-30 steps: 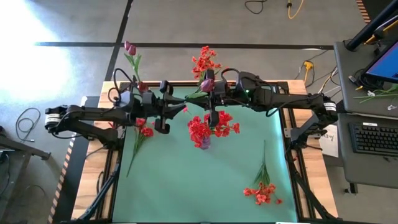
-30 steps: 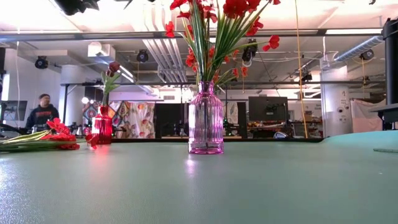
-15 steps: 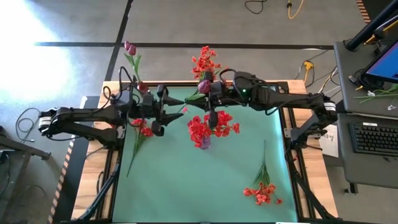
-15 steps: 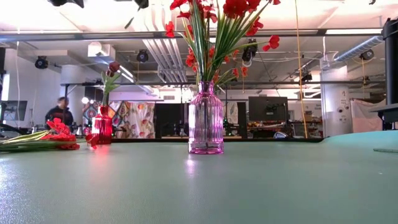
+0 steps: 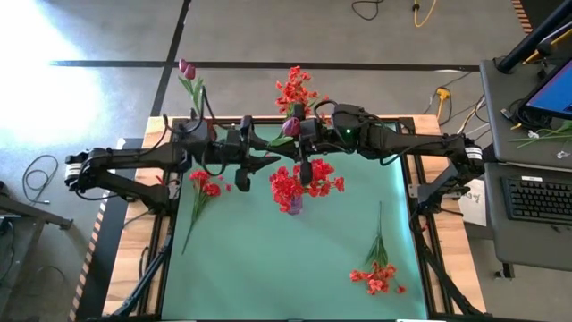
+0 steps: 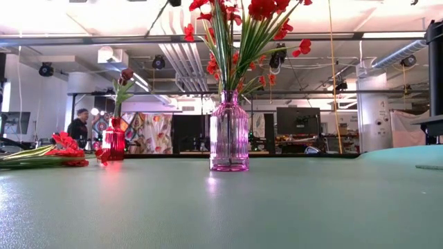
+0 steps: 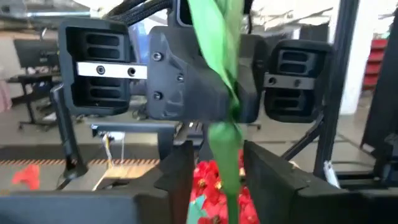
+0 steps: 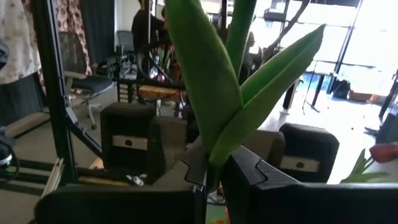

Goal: Sort flowers into vase by color
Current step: Put the pink flower into the red vase

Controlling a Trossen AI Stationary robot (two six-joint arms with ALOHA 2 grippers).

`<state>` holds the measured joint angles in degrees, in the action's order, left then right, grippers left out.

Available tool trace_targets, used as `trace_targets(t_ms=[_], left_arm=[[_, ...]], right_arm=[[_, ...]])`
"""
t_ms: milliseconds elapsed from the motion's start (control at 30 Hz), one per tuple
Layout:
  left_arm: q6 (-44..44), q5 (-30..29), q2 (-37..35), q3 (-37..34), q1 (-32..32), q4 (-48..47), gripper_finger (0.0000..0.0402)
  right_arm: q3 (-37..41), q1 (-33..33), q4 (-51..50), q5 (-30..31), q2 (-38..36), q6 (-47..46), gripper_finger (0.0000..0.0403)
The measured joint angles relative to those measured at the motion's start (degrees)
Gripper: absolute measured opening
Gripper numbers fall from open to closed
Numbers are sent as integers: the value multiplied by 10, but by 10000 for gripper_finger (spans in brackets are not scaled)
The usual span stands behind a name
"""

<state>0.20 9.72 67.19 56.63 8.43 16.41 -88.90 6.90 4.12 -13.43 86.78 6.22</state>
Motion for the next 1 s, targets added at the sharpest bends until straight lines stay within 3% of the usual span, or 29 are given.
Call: trace_targets(t_ms=[267,433,767,1000], left_arm=[[6,-4,-1,18,0,-34,9],[16,-20,-4,18,0,-42,3],[42,-25,-18,-3,0,-33,0],[55,-38,-55,-49,1,13,0]], right_arm=[[0,0,-12,1,0,4,22],[0,0,-13,2,0,8,37],[0,0,-15,39,-15,2,150],[0,0,-41,47,-49,2,188]])
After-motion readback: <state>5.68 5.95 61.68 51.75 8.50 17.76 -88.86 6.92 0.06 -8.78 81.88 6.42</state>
